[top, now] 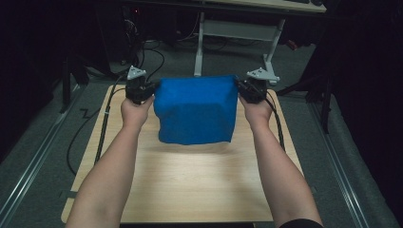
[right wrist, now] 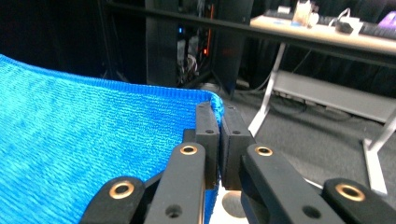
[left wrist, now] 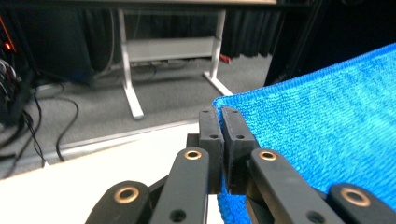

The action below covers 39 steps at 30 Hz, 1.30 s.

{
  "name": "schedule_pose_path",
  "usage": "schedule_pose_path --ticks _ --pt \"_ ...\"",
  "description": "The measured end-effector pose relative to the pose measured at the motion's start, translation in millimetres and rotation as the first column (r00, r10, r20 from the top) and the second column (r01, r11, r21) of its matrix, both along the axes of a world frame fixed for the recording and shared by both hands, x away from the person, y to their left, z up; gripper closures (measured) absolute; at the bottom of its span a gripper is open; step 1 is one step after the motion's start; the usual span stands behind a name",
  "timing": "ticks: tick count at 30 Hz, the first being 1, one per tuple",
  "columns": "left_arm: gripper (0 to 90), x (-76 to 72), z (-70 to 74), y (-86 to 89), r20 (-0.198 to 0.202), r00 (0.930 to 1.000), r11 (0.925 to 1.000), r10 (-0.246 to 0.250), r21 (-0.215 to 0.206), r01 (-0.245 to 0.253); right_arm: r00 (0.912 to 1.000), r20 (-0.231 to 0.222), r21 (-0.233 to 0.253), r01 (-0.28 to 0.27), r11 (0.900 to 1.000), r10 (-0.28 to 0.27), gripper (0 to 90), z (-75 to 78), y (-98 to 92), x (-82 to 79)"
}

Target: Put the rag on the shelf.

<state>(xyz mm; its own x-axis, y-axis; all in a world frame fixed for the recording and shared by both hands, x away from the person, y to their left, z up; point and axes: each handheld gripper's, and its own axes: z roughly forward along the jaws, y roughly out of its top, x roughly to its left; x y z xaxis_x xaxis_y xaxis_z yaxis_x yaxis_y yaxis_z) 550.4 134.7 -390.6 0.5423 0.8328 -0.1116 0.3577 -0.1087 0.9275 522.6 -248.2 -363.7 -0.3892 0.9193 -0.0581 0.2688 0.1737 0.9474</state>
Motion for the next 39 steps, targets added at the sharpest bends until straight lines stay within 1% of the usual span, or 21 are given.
schedule_pose_path --ticks 2,3,4,5,7,10,12,15,17,20,22,24,26,28,29,30,32,34,36,37,39 --pt "88.1 0.0 -9.7 -1.3 -0.020 0.9998 0.9999 -0.007 0.007 0.007 0.9999 -0.013 -0.017 -0.004 1.000 0.003 88.8 -6.9 -0.4 0.8" --pt "88.1 -0.4 -14.2 -1.6 -0.028 0.9996 0.9999 -0.010 0.005 0.010 0.9995 -0.030 -0.020 -0.001 1.000 0.000 88.8 -11.7 -0.2 0.3" --pt "88.1 -0.1 -18.2 -2.3 -0.048 0.9987 0.9998 -0.018 0.009 0.019 0.9994 -0.034 -0.031 -0.006 1.000 0.005 88.8 -15.6 -1.1 0.4" --pt "88.1 -0.7 -22.2 -3.7 -0.056 0.9982 0.9995 -0.024 0.020 0.026 0.9989 -0.046 -0.027 -0.005 1.000 0.004 88.8 -19.8 -1.2 -0.4" --pt "88.1 -3.1 -29.4 -4.5 -0.055 0.9980 0.9994 -0.032 0.009 0.033 0.9981 -0.062 -0.026 -0.006 1.000 0.005 88.8 -28.5 -2.2 -2.2" --pt "88.1 -6.3 -41.9 -3.6 -0.082 0.9958 0.9992 -0.039 -0.005 0.039 0.9959 -0.091 -0.008 -0.003 1.000 0.002 88.8 -42.1 -3.1 -5.6" --pt "88.1 -9.1 -49.3 -3.3 -0.096 0.9942 0.9988 -0.048 -0.014 0.047 0.9951 -0.099 -0.006 -0.008 1.000 0.008 88.8 -49.3 -3.6 -6.8" --pt "88.1 -13.2 -60.0 -4.0 -0.111 0.9919 0.9980 -0.062 -0.018 0.061 0.9928 -0.118 0.003 -0.019 1.000 0.019 88.8 -60.8 -2.6 -9.0" --pt "88.1 -15.6 -66.1 -5.3 -0.118 0.9903 0.9973 -0.073 -0.014 0.071 0.9911 -0.131 -0.001 -0.024 1.000 0.023 88.8 -67.3 -1.1 -10.2" --pt "88.1 -19.1 -72.2 -5.8 -0.122 0.9890 0.9965 -0.083 -0.020 0.081 0.9888 -0.146 0.000 -0.032 1.000 0.031 88.8 -75.6 1.3 -12.2" --pt "88.1 -19.3 -74.5 -6.3 -0.134 0.9862 0.9952 -0.097 -0.025 0.094 0.9868 -0.157 0.005 -0.037 0.999 0.037 88.8 -81.0 3.2 -13.6" --pt "88.1 -19.6 -75.9 -7.7 -0.132 0.9855 0.9944 -0.106 -0.022 0.104 0.9869 -0.156 -0.001 -0.044 0.999 0.043 88.8 -84.8 4.9 -14.6" --pt "88.1 -19.8 -77.6 -9.5 -0.138 0.9839 0.9935 -0.114 -0.020 0.112 0.9853 -0.163 0.003 -0.050 0.999 0.050 88.8 -88.8 6.4 -15.2" --pt "88.1 -19.9 -80.3 -11.1 -0.144 0.9823 0.9928 -0.119 -0.008 0.120 0.9838 -0.171 0.006 -0.053 0.999 0.054 88.8 -93.1 7.9 -15.8" --pt "88.1 -19.5 -82.6 -11.8 -0.153 0.9805 0.9923 -0.123 -0.006 0.123 0.9833 -0.174 0.008 -0.055 0.998 0.055 88.8 -94.5 8.4 -16.0" --pt "88.0 -19.5 -84.9 -12.6 -0.161 0.9793 0.9925 -0.122 -0.011 0.122 0.9830 -0.174 0.010 -0.057 0.998 0.058 88.8 -96.2 8.8 -16.2" --pt "88.0 -20.3 -89.3 -12.8 -0.163 0.9792 0.9927 -0.121 -0.022 0.118 0.9812 -0.183 0.013 -0.058 0.998 0.060 88.8 -99.3 9.9 -17.1" --pt "88.0 -20.6 -95.3 -12.0 -0.178 0.9772 0.9930 -0.116 -0.040 0.111 0.9797 -0.190 0.006 -0.063 0.998 0.063 88.8 -103.2 11.2 -18.4" --pt "88.0 -20.9 -98.9 -11.4 -0.185 0.9757 0.9929 -0.117 -0.041 0.111 0.9783 -0.196 -0.001 -0.069 0.998 0.067 88.8 -107.0 12.1 -19.6" --pt "88.0 -20.8 -101.3 -11.3 -0.194 0.9739 0.9930 -0.117 -0.035 0.112 0.9780 -0.198 -0.005 -0.069 0.998 0.066 88.8 -108.1 12.2 -19.9" --pt "87.9 -21.1 -104.6 -10.7 -0.201 0.9728 0.9931 -0.116 -0.036 0.111 0.9780 -0.198 0.001 -0.066 0.998 0.065 88.8 -111.6 11.9 -21.0"
